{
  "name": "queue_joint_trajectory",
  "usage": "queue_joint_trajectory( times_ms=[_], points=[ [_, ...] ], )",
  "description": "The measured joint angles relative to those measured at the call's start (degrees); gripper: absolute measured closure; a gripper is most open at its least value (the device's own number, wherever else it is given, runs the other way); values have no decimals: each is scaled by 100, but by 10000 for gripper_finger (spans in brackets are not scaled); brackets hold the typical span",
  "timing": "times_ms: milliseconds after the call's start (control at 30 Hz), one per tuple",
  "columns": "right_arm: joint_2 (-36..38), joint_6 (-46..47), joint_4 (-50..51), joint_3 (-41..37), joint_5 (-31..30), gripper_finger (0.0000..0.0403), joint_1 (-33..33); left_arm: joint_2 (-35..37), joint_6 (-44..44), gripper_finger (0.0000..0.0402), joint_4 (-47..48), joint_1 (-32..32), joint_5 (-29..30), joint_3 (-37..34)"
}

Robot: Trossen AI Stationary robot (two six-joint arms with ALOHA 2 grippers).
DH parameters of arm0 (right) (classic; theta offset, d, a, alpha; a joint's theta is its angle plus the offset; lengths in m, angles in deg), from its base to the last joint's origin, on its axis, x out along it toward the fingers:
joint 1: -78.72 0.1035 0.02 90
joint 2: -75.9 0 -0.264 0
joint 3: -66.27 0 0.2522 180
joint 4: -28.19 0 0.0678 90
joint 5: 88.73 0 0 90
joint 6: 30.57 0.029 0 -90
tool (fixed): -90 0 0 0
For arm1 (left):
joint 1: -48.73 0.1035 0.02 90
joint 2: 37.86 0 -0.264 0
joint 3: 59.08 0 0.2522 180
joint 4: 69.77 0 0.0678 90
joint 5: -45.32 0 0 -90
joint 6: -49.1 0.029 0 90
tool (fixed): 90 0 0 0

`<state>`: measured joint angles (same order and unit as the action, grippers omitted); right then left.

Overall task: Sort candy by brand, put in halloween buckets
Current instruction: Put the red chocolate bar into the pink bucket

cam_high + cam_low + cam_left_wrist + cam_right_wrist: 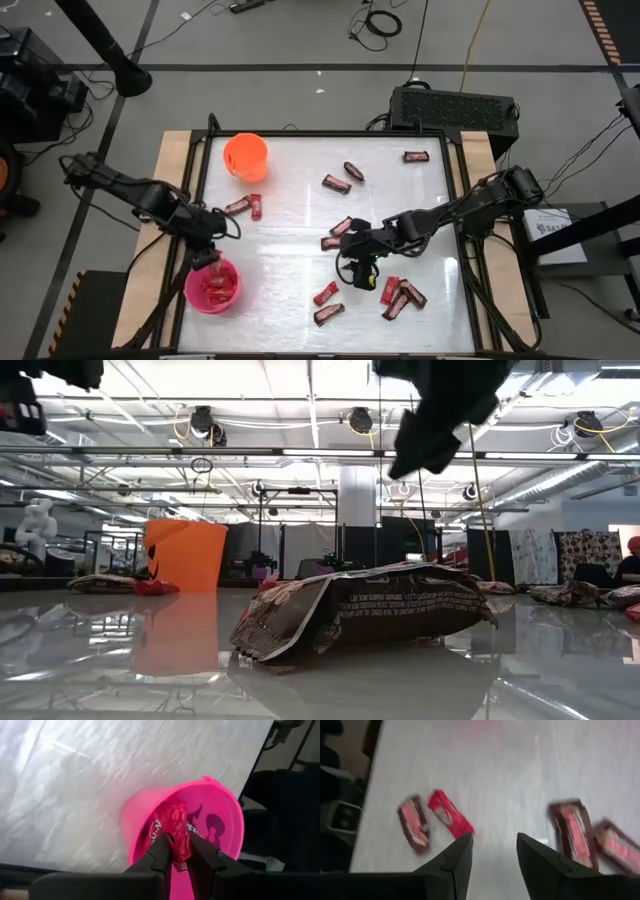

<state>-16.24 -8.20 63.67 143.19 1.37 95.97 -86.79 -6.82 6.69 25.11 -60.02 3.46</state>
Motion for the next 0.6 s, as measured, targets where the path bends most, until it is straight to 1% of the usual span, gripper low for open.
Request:
queue_joint_trajectory(
  times_ms=[100,167,233,300,367,500,600],
  points=[
    [0,543,493,0,42,257,37,-100,-182,354,-15,-250,2,0],
    [0,1030,920,0,244,257,74,-176,-189,347,-20,-403,0,0],
    [0,1523,1272,0,543,257,112,-253,-179,334,-22,-541,0,0],
    [0,1982,1549,0,695,257,179,-326,-174,316,-24,-660,3,0],
    [0,2258,1684,0,740,257,244,-406,-43,295,-26,-740,12,0],
    [0,2509,1684,0,748,257,369,-563,302,256,-24,-795,29,0],
    [0,2862,1679,0,751,257,440,-625,688,242,-80,-791,27,0]
  ],
)
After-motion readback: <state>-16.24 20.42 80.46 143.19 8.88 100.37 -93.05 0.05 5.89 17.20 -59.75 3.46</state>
